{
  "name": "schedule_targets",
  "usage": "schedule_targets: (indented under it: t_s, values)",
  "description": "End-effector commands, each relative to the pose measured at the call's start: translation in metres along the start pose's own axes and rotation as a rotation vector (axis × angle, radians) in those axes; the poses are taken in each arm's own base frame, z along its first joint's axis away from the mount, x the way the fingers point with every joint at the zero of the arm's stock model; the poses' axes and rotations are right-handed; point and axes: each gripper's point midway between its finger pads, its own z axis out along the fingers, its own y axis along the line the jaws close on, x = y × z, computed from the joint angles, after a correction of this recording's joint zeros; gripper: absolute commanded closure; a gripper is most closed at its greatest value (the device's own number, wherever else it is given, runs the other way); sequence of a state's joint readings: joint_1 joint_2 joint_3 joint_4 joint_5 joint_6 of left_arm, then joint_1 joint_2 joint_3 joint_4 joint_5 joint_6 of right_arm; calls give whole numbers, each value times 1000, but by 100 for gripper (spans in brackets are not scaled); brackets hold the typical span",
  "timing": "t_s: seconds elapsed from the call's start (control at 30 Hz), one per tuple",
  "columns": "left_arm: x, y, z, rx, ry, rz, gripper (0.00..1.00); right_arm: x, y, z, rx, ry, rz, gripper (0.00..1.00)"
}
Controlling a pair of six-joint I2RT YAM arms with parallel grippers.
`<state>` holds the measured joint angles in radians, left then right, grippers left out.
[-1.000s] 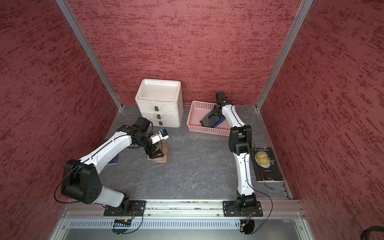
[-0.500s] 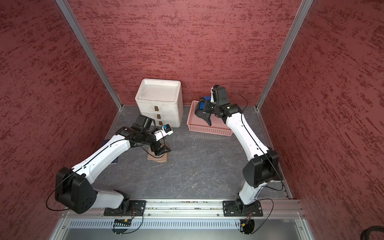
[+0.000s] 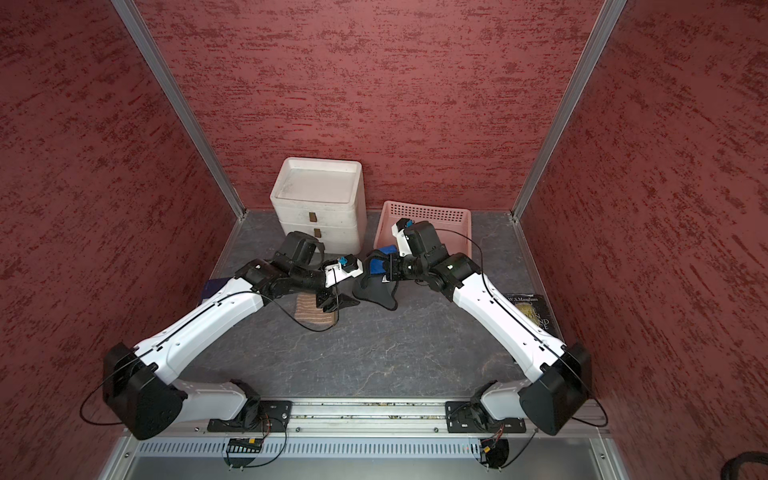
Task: Fold the square dishcloth
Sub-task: Place the cleaning item at the center of the board.
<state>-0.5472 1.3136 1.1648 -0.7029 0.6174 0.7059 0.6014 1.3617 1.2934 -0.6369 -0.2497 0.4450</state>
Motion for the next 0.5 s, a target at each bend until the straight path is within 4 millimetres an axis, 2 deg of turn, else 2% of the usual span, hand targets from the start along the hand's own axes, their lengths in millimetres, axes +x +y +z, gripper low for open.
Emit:
schedule_targets:
  t_s: [0.0, 0.07, 0.13, 0.2, 0.23, 0.3, 0.33, 0.37, 0.47]
  values:
    - [0, -18, -24, 80, -49, -26, 32, 5, 27, -8, -119, 15, -23, 100]
    - [-2, -9, -48, 87, -114, -86, 33, 15, 44, -11, -214, 61, -48, 100]
    - [6, 2, -63, 49, -138, -118, 32, 20, 63, -18, -319, 91, -72, 100]
    - [23, 9, -67, 6, -117, -127, 28, 24, 77, -24, -403, 115, -92, 100]
    - [32, 11, -66, -19, -86, -122, 27, 26, 77, -24, -405, 124, -93, 100]
    - [54, 15, -57, -54, -8, -124, 26, 31, 61, -11, -340, 145, -80, 100]
    - [64, 17, -51, -67, 33, -127, 25, 38, 43, 2, -265, 169, -65, 100]
    - [73, 17, -45, -69, 72, -127, 24, 49, 9, 20, -123, 208, -34, 100]
    - [103, 14, -19, -50, 207, -97, 21, 97, -48, 60, -41, 355, 93, 97]
